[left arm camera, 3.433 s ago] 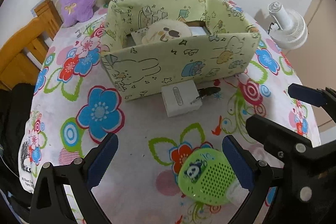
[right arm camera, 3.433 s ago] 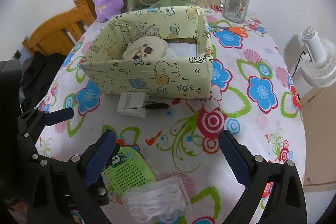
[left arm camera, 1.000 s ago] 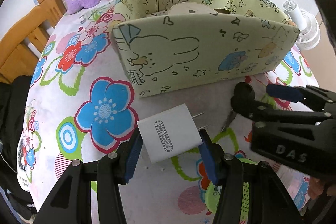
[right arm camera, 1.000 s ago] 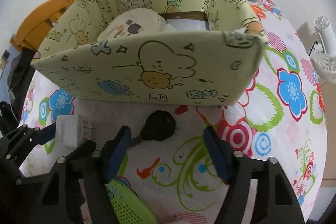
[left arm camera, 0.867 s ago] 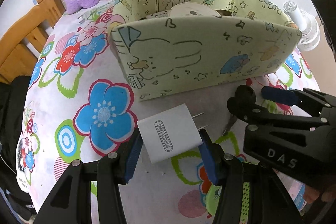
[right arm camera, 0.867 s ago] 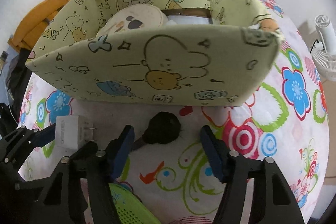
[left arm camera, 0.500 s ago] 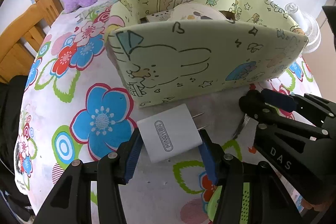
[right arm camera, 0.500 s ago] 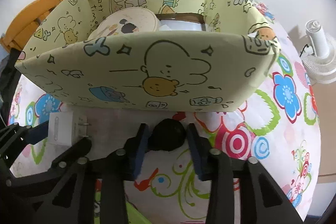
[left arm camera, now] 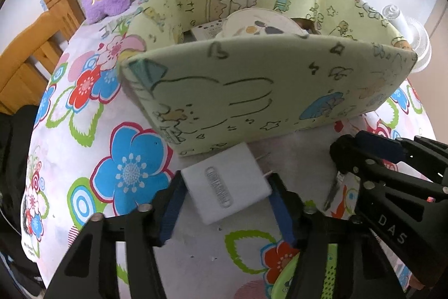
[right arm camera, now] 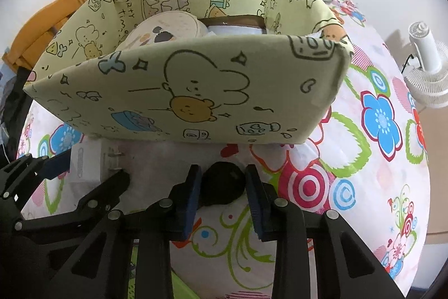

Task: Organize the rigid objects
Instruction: 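Lower the right gripper onto the black cable plug and close on it, then lift the white charger and black plug and carry them toward the box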

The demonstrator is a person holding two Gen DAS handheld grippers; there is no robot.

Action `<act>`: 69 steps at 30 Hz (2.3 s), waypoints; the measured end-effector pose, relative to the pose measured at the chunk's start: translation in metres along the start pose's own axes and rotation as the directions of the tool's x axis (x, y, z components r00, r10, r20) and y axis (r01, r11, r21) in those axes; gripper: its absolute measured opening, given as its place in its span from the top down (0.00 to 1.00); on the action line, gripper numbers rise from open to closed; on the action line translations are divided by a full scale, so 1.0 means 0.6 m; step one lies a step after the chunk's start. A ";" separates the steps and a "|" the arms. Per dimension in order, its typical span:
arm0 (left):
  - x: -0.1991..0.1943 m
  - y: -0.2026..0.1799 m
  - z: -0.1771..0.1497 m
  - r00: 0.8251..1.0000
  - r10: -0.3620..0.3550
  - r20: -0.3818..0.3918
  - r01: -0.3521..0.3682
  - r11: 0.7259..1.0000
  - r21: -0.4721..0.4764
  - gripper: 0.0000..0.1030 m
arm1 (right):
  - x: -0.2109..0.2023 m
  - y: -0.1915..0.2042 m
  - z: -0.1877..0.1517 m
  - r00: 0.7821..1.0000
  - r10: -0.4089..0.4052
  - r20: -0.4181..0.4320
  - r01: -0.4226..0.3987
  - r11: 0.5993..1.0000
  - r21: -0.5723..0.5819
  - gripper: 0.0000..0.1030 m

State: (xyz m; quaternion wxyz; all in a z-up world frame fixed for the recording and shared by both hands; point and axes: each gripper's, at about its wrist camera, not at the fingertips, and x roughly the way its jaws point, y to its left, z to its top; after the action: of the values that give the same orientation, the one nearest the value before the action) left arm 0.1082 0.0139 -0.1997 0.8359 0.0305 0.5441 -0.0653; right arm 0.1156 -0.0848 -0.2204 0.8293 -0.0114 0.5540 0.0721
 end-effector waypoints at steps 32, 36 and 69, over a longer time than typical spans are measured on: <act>-0.098 -0.060 0.005 0.998 0.007 0.069 -0.007 1.000 0.009 0.44 | -0.114 -0.081 -0.018 0.999 0.020 0.042 -0.020 1.000 0.021 0.66; -0.114 -0.065 0.001 0.997 0.006 0.073 -0.006 1.000 0.001 0.43 | -0.130 -0.074 -0.022 0.998 0.025 0.052 -0.026 0.999 0.020 0.66; -0.242 -0.095 0.014 0.991 0.039 0.131 -0.034 0.998 -0.044 0.43 | -0.255 -0.084 0.005 0.987 0.081 0.137 -0.076 0.996 -0.040 0.66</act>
State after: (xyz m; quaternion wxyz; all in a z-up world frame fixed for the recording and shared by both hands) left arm 0.0500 -0.0328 -0.0626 0.8716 0.0188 0.4882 -0.0406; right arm 0.0673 -0.1508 -0.0813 0.8621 0.0013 0.4936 0.1148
